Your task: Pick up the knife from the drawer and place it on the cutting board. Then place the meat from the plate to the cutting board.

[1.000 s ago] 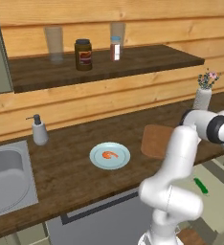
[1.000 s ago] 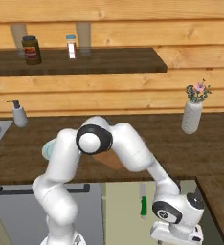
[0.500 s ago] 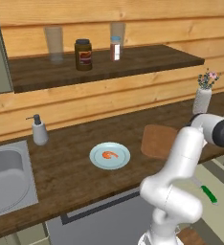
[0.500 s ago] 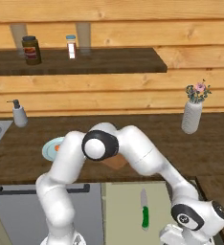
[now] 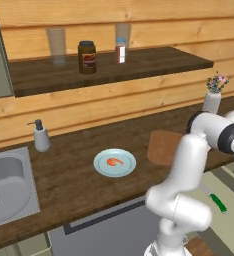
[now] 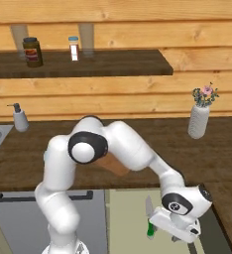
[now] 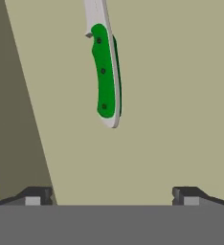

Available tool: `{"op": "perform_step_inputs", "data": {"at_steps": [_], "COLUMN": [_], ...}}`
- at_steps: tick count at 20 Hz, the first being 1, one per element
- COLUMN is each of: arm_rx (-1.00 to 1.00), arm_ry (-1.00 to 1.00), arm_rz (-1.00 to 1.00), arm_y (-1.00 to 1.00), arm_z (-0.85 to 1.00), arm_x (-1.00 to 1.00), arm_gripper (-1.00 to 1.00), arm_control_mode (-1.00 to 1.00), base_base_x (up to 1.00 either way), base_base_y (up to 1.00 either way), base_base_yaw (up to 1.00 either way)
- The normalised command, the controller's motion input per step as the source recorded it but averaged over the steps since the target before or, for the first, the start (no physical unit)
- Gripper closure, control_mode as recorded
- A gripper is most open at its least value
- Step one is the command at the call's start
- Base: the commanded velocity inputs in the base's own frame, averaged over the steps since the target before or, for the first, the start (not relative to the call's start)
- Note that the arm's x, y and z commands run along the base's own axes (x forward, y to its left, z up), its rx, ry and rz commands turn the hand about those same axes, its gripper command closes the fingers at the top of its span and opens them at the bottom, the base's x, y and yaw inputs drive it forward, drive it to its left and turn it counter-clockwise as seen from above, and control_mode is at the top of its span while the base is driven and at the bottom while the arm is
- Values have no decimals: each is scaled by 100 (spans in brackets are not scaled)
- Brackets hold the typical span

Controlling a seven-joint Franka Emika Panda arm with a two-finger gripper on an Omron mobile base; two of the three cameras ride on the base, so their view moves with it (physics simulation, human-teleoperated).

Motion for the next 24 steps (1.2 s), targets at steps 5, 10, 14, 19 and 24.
{"op": "perform_step_inputs", "data": {"at_steps": [5,10,14,19,24], "arm_rx": [-6,-3,0,-2,-5], "arm_ry": [6,6,0,0,0], "arm_rz": [-6,-4,0,0,0], "arm_y": [18,7,3,4,12], "arm_z": [-1,-6,-5,-12,-19], "arm_x": [42,19,6,1,16], "arm_gripper": [-100,-100,-100,-100,-100], "arm_control_mode": [-100,-100,-100,-100,-100], "base_base_x": [0,0,0,0,0], "base_base_y": [0,0,0,0,0], "base_base_yaw": [0,0,0,0,0]}}
